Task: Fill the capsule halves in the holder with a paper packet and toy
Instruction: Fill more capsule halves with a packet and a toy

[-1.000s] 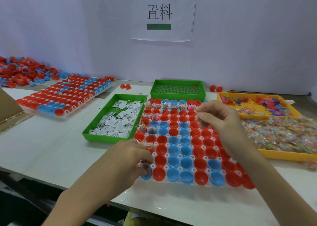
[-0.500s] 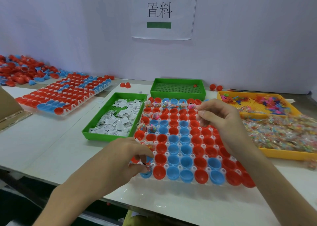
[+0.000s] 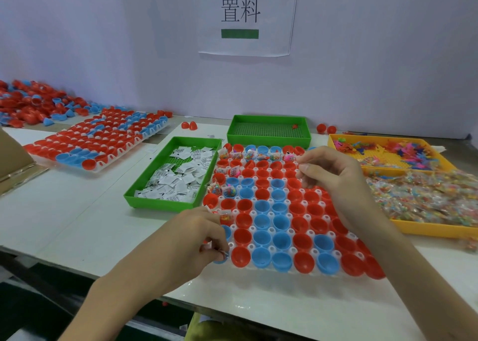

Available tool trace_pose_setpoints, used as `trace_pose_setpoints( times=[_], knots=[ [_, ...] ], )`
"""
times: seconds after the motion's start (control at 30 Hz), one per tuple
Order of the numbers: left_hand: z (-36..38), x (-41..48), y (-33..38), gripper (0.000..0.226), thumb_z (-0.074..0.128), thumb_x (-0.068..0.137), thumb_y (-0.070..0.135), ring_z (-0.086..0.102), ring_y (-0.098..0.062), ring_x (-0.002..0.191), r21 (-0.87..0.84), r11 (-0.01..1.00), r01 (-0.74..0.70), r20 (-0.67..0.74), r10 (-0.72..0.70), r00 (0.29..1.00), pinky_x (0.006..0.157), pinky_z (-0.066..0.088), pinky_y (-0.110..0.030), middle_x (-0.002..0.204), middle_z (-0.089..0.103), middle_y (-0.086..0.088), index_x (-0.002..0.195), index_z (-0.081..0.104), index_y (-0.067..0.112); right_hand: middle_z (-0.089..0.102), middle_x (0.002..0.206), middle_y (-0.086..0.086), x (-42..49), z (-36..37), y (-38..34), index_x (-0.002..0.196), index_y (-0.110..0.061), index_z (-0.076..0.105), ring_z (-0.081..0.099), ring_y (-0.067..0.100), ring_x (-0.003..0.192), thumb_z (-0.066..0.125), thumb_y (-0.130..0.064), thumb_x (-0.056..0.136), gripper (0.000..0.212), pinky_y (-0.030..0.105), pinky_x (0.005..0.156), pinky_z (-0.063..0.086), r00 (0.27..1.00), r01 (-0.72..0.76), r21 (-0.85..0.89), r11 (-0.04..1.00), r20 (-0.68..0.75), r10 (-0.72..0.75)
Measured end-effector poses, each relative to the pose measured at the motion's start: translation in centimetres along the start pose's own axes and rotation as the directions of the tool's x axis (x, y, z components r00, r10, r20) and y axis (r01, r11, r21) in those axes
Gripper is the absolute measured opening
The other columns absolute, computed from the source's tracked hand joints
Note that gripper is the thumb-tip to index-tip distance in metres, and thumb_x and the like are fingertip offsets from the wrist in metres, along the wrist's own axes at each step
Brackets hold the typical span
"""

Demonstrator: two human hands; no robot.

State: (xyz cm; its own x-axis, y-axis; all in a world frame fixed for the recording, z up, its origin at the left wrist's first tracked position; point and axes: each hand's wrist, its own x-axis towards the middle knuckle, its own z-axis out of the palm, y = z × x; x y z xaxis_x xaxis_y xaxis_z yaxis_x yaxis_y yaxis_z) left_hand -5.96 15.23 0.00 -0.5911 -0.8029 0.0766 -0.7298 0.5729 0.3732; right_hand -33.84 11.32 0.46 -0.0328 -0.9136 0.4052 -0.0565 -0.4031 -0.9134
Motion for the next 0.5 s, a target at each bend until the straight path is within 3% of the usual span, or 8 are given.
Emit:
trace_pose_setpoints(
  times=[0.27,0.5],
  knots=[
    [-0.59,-0.11,-0.07,0.019,0.082,0.081,0.027,0.046,0.010,0.095,-0.031,1.000,-0.003,-0.001,0.003,1.000,0.074,0.033,-0.003,0.080,0.054,0.033,0.097,0.077,0.035,0.070,0.070,0.005,0.17,-0.23,0.17,0.082,-0.020,0.074,0.059,0.016,0.060,0.064,0.005,0.089,0.027,0.025,0.061,0.052,1.000,0.007,0.016,1.000,-0.006,-0.007],
    [-0.89,-0.30,-0.11,0.024,0.084,0.077,0.035,0.051,0.005,0.101,-0.063,0.998,0.017,-0.029,-0.019,0.999,0.080,0.039,-0.005,0.087,0.062,0.030,0.098,0.075,0.042,0.071,0.072,0.005,0.20,-0.47,0.34,0.088,-0.012,0.072,0.061,0.015,0.061,0.065,0.003,0.090,0.017,0.026,0.062,0.054,1.000,0.004,-0.018,1.000,-0.018,-0.005]
  ],
)
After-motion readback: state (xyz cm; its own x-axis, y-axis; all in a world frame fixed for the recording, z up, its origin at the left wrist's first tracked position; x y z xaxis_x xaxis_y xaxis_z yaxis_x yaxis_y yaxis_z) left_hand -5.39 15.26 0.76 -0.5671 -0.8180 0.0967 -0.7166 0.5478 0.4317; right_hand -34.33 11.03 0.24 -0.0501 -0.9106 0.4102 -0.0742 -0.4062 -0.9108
